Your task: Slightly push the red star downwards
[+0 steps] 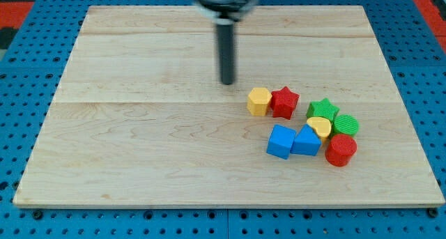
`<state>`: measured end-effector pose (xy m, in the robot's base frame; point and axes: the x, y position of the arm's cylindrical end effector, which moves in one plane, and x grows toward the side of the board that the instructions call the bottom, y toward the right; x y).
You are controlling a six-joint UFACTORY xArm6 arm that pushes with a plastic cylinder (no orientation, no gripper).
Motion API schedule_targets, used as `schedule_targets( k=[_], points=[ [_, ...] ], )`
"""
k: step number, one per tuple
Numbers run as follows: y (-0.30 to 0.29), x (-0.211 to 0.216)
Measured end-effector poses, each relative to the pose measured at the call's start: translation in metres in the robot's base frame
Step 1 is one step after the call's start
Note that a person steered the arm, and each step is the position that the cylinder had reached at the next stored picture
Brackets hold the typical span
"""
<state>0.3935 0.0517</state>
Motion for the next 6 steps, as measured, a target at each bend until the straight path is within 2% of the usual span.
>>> schedule_targets(
  k=[1, 2, 3, 4, 5, 6],
  points=[
    [0.074, 0.037],
    [0.088, 0.055],
    [0.073, 0.011],
    [0.015, 0.010],
    [-0.015, 0.027],
    [0.019, 0.046]
  ],
)
